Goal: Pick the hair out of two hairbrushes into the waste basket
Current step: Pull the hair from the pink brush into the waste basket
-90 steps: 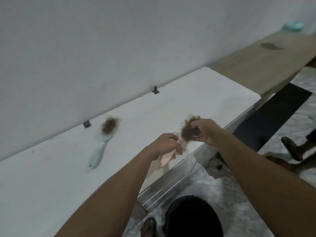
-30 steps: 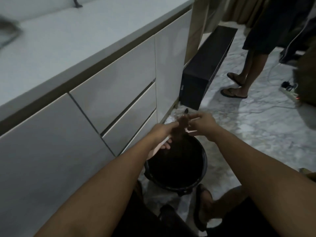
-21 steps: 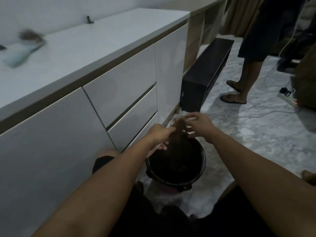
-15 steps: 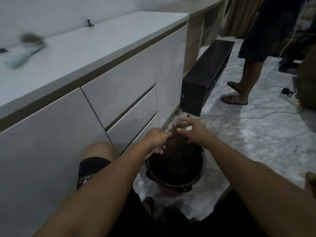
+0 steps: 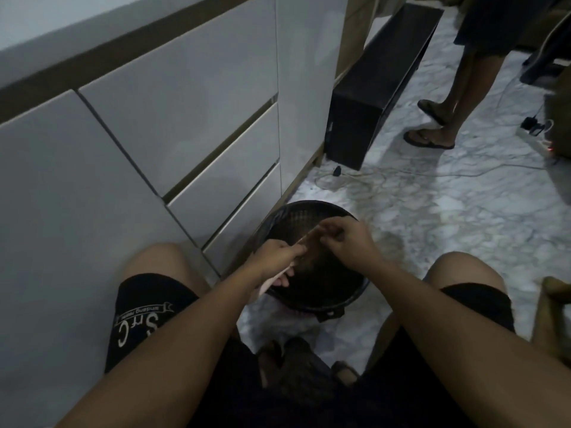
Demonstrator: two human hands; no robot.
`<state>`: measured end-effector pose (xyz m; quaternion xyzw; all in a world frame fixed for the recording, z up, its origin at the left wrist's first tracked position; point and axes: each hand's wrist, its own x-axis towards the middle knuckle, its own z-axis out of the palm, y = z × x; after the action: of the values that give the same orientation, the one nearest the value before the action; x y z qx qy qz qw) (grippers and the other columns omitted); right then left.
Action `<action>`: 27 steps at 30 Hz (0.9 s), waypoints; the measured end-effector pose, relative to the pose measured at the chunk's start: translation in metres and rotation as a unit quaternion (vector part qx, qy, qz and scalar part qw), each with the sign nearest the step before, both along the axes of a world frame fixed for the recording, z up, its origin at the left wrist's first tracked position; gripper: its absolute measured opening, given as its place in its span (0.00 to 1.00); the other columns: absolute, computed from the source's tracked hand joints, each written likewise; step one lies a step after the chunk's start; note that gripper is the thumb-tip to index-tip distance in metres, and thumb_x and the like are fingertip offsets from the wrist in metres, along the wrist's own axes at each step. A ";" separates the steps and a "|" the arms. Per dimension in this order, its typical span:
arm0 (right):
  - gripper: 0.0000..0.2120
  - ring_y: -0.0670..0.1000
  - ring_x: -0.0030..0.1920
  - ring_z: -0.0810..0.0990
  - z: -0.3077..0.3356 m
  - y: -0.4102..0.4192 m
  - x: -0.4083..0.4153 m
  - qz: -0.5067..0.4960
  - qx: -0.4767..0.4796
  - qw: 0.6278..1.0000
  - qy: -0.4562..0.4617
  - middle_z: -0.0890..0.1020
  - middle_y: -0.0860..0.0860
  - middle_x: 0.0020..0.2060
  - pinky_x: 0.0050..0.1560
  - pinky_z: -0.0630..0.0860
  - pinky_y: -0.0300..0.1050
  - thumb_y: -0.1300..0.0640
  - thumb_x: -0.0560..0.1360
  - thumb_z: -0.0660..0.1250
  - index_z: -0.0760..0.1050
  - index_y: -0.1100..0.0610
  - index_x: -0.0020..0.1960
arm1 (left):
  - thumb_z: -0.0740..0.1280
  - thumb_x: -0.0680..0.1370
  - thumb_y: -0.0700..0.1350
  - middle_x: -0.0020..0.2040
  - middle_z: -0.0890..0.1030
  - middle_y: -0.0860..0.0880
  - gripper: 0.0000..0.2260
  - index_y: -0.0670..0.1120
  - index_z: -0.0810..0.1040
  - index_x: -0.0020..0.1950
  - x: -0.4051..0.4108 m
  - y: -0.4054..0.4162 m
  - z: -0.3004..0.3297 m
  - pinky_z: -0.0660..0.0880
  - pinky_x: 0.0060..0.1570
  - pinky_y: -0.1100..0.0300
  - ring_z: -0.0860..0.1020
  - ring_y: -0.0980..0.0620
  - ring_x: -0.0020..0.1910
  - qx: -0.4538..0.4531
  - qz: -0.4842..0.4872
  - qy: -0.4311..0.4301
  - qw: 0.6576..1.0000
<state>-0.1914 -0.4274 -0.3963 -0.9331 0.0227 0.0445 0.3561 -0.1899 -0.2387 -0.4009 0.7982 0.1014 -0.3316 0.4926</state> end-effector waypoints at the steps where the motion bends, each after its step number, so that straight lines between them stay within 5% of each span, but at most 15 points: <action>1: 0.16 0.53 0.51 0.80 -0.004 0.001 0.001 0.002 -0.006 1.000 0.004 0.80 0.53 0.52 0.56 0.77 0.49 0.55 0.72 0.72 0.80 0.52 0.59 | 0.66 0.77 0.54 0.34 0.79 0.44 0.14 0.43 0.79 0.43 0.000 0.001 -0.003 0.68 0.26 0.61 0.75 0.49 0.23 -0.014 -0.004 0.019 1.000; 5: 0.17 0.52 0.51 0.79 -0.015 0.006 0.002 0.027 -0.037 0.999 0.016 0.78 0.52 0.51 0.54 0.74 0.45 0.55 0.73 0.71 0.79 0.51 0.62 | 0.67 0.76 0.51 0.37 0.80 0.43 0.11 0.43 0.79 0.43 -0.002 0.004 -0.011 0.69 0.31 0.58 0.76 0.48 0.26 -0.050 -0.029 0.069 0.996; 10: 0.08 0.49 0.47 0.78 -0.023 0.005 0.008 0.027 -0.031 0.999 0.024 0.81 0.50 0.47 0.52 0.72 0.41 0.58 0.74 0.70 0.84 0.52 0.51 | 0.68 0.77 0.52 0.38 0.79 0.45 0.10 0.45 0.79 0.44 0.002 0.006 -0.022 0.69 0.32 0.58 0.75 0.50 0.27 -0.042 -0.033 0.058 0.997; 20: 0.05 0.53 0.50 0.81 -0.030 -0.007 0.024 -0.156 0.076 0.983 0.066 0.85 0.52 0.46 0.58 0.76 0.49 0.58 0.75 0.68 0.82 0.54 0.48 | 0.66 0.79 0.52 0.39 0.79 0.44 0.09 0.47 0.78 0.46 0.006 0.003 -0.025 0.71 0.30 0.59 0.76 0.51 0.28 -0.039 -0.037 0.041 0.998; 23: 0.07 0.52 0.49 0.79 -0.031 -0.003 0.022 -0.116 0.117 0.982 0.092 0.80 0.49 0.49 0.54 0.77 0.50 0.57 0.74 0.69 0.77 0.50 0.51 | 0.67 0.78 0.52 0.39 0.79 0.43 0.10 0.45 0.79 0.47 0.002 0.003 -0.025 0.69 0.30 0.58 0.75 0.50 0.29 -0.041 -0.021 0.044 0.998; 27: 0.18 0.49 0.53 0.75 -0.031 0.003 0.018 -0.003 0.043 0.995 0.086 0.76 0.50 0.55 0.56 0.69 0.41 0.55 0.72 0.72 0.77 0.48 0.62 | 0.70 0.75 0.57 0.38 0.78 0.43 0.16 0.43 0.80 0.46 -0.003 0.005 -0.023 0.69 0.29 0.58 0.75 0.50 0.29 -0.051 -0.010 0.043 0.998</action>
<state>-0.1736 -0.4248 -0.4272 -0.9097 0.0543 0.1244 0.3925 -0.1926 -0.2338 -0.4235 0.7578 0.0975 -0.3748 0.5251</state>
